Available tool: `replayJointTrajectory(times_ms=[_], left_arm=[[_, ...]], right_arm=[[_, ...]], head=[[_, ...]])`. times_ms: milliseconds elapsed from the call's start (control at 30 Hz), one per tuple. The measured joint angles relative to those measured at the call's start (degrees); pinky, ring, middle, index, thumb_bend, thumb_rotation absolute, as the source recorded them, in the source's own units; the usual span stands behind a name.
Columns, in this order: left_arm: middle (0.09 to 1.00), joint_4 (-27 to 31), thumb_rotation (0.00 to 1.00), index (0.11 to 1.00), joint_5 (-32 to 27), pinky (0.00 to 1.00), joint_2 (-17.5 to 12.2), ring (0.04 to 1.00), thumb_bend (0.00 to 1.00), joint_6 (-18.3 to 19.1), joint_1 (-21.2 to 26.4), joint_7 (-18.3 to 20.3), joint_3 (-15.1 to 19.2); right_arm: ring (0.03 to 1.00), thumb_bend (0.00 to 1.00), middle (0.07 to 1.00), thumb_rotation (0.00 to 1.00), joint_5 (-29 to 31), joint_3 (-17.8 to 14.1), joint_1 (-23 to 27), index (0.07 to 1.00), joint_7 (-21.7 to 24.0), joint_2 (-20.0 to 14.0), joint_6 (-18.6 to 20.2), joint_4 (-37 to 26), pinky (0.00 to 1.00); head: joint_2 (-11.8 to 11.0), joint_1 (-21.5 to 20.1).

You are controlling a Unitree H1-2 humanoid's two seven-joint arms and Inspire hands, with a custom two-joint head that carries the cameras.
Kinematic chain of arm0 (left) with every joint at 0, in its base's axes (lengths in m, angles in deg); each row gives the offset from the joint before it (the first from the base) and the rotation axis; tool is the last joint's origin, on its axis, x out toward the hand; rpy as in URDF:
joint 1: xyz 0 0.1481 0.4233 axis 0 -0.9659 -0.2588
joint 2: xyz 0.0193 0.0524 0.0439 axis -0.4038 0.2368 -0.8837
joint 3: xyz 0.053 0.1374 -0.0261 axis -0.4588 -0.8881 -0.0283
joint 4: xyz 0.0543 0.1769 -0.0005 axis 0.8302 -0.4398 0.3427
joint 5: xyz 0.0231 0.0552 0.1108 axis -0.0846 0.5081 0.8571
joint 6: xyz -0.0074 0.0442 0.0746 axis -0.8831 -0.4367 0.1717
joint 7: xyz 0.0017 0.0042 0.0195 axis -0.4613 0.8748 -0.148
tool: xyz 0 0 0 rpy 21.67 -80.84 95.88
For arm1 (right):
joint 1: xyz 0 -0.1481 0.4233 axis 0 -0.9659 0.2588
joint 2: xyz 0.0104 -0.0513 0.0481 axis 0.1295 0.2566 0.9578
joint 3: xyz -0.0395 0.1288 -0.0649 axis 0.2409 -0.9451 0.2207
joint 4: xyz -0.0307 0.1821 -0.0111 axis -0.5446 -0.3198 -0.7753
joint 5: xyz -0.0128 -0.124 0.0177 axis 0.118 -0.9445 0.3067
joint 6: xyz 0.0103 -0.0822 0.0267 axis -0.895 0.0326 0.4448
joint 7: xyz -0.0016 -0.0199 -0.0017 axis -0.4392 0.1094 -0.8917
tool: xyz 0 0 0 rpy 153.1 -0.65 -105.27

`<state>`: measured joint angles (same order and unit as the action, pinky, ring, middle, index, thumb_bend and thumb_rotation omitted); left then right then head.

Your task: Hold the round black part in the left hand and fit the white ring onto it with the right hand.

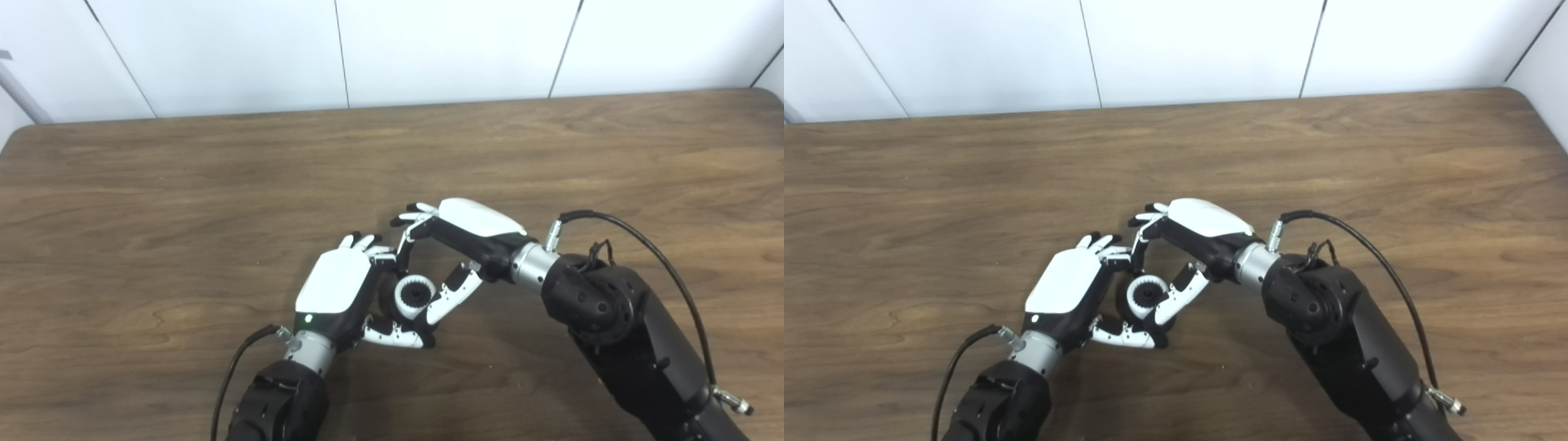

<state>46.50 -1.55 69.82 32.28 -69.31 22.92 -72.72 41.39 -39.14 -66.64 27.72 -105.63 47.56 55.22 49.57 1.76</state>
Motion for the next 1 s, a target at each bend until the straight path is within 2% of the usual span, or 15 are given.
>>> replayJointTrajectory(times_ms=[333,667,800,1000], left_arm=[[0.796,-0.02,0.05,0.485,-0.07,1.00,0.00,0.928,0.52,-0.01,0.00,-0.12,0.05],[0.800,-0.11,0.05,0.485,-0.14,1.00,-0.02,0.934,0.52,-0.02,0.01,-0.21,0.22],[0.803,-0.13,0.05,0.485,-0.33,1.00,-0.19,0.937,0.52,-0.02,0.01,-0.16,0.44],[0.793,-0.57,0.05,0.484,-0.85,1.00,-0.27,0.927,0.52,-0.51,0.17,-0.61,0.74]], right_arm=[[0.982,0.99,0.900,0.29,0.42,-1.76,0.30,0.632,0.13,-0.12,0.38,-0.88,0.92],[0.966,0.98,0.888,0.24,2.65,-8.46,1.00,0.613,0.17,-1.44,2.61,-3.68,0.83],[0.956,0.98,0.883,0.25,3.64,-10.78,1.47,0.603,0.21,-2.94,3.69,-3.68,0.82],[0.950,0.97,0.873,0.27,4.51,-12.46,2.88,0.609,0.21,-3.66,4.39,-3.68,0.85]], head=[[-0.09,0.00],[-0.18,0.17],[-0.26,0.18],[-0.44,0.18]])
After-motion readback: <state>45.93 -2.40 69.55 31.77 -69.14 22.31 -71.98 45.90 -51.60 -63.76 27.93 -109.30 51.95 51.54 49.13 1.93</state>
